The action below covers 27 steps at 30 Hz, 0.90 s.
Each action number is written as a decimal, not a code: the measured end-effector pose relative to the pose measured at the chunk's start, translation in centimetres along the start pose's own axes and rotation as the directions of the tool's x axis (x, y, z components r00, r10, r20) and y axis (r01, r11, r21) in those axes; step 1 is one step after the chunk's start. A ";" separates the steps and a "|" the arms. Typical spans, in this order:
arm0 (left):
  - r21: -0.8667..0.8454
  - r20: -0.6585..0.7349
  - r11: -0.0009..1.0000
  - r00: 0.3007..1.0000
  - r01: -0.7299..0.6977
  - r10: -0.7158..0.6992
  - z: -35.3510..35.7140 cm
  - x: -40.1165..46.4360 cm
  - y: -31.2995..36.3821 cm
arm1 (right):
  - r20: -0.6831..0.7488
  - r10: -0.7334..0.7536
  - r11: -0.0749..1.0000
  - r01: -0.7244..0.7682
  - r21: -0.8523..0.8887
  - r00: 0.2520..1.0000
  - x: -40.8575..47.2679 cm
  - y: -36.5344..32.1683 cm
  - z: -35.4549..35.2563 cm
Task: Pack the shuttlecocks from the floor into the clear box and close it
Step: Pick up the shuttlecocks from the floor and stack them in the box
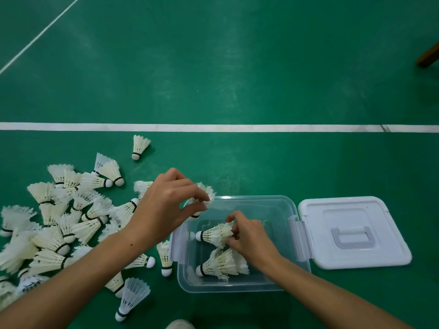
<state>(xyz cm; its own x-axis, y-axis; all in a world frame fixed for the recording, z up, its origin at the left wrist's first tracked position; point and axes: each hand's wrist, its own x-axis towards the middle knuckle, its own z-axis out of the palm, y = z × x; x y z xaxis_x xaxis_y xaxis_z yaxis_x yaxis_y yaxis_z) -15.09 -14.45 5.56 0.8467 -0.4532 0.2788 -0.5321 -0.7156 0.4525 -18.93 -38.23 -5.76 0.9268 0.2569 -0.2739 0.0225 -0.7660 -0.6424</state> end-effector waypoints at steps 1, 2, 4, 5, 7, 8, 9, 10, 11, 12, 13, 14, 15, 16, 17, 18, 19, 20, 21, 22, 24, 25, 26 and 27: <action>0.001 0.002 1.000 1.000 -0.013 0.013 0.1 0.0 0.1 | 0.012 -0.002 1.000 0.002 0.005 1.000 0.1 0.0 0.2; 0.001 0.002 1.000 1.000 -0.017 0.017 0.2 0.0 0.2 | 0.024 -0.002 1.000 0.002 0.004 1.000 0.2 -0.1 0.3; 0.009 0.001 1.000 1.000 -0.012 0.012 0.5 -0.1 0.5 | 0.045 0.005 1.000 -0.005 0.007 0.999 0.4 0.0 0.4; 0.011 0.010 1.000 1.000 -0.008 0.008 0.7 -0.1 0.7 | 0.057 0.008 1.000 -0.009 0.019 0.998 0.4 0.0 0.4; -0.029 0.050 1.000 0.999 0.010 -0.008 0.9 -0.2 1.1 | 0.069 0.007 0.999 -0.010 0.044 0.998 0.2 -0.1 -0.1; -0.075 0.074 0.997 0.997 0.024 -0.019 0.9 -0.2 1.3 | 0.070 0.010 0.998 -0.015 0.060 0.997 0.0 -0.1 -0.6; -0.122 0.093 0.992 0.995 0.040 -0.028 0.9 -0.2 1.6 | 0.063 0.016 0.997 -0.021 0.077 0.998 -0.3 0.0 -1.3; -0.156 0.107 0.986 0.994 0.053 -0.036 0.8 -0.1 1.8 | 0.043 0.025 0.996 -0.029 0.089 0.999 -0.7 0.1 -2.0; -0.174 0.117 0.983 0.992 0.062 -0.042 0.8 0.0 2.0 | 0.009 0.033 0.995 -0.033 0.096 0.999 -1.2 0.1 -2.9; -0.179 0.125 0.982 0.991 0.065 -0.043 0.7 0.2 2.2 | -0.039 0.032 0.995 -0.028 0.099 0.999 -1.9 0.0 -4.0; -0.180 0.134 0.982 0.990 0.062 -0.038 0.7 0.4 2.5 | -0.097 0.023 0.994 -0.012 0.108 0.995 -2.6 -0.1 -5.0; -0.182 0.148 0.982 0.988 0.058 -0.031 0.7 0.6 2.7 | -0.162 0.003 0.992 0.018 0.127 0.987 -3.3 -0.5 -6.0; -0.185 0.167 0.981 0.986 0.054 -0.022 0.8 0.9 3.0 | -0.227 -0.025 0.988 0.059 0.145 0.974 -4.0 -0.9 -7.0; -0.183 0.186 0.982 0.982 0.048 -0.014 0.9 1.2 3.3 | -0.284 -0.065 0.983 0.110 0.146 0.957 -4.7 -1.4 -7.8; -0.172 0.205 0.984 0.979 0.042 -0.006 1.2 1.5 3.5 | -0.324 -0.119 0.979 0.165 0.118 0.938 -5.1 -1.9 -8.4; -0.156 0.225 0.987 0.974 0.033 0.003 1.5 1.9 3.8 | -0.337 -0.184 0.974 0.217 0.060 0.923 -5.3 -2.3 -8.8; -0.145 0.246 0.989 0.969 0.022 0.015 1.8 2.2 4.0 | -0.327 -0.250 0.965 0.261 -0.012 0.911 -5.4 -2.6 -8.9; -0.146 0.265 0.989 0.964 0.011 0.029 2.1 2.4 4.1 | -0.305 -0.301 0.953 0.292 -0.077 0.904 -5.3 -2.8 -8.8; -0.160 0.280 0.987 0.959 0.003 0.043 2.5 2.6 4.3 | -0.287 -0.329 0.944 0.307 -0.122 0.900 -5.1 -2.7 -8.5; -0.181 0.294 0.983 0.954 0.001 0.053 2.9 2.8 4.5 | -0.282 -0.336 0.941 0.306 -0.146 0.899 -4.9 -2.6 -8.1; -0.219 0.303 0.976 0.951 0.007 0.061 3.7 3.0 4.6 | -0.305 -0.324 0.944 0.286 -0.162 0.896 -4.7 -2.1 -7.3; -0.238 0.297 0.971 0.953 0.014 0.059 4.1 3.1 4.6 | -0.320 -0.324 0.944 0.281 -0.173 0.890 -4.6 -1.8 -7.0; -0.262 0.289 0.965 0.956 0.023 0.056 4.5 3.1 4.6 | -0.330 -0.328 0.941 0.276 -0.195 0.885 -4.7 -1.6 -6.8; -0.287 0.282 0.957 0.958 0.035 0.049 4.8 3.1 4.7 | -0.339 -0.330 0.938 0.265 -0.225 0.881 -4.8 -1.3 -6.7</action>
<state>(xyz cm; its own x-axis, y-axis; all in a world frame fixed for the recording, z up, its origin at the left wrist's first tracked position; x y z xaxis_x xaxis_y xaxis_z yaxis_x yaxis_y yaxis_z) -14.98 -21.76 4.44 0.7835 -0.6193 0.0508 -0.4778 -0.5481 0.6864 -20.87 -42.36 1.16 0.9361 0.2797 0.2132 0.3509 -0.7827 -0.5141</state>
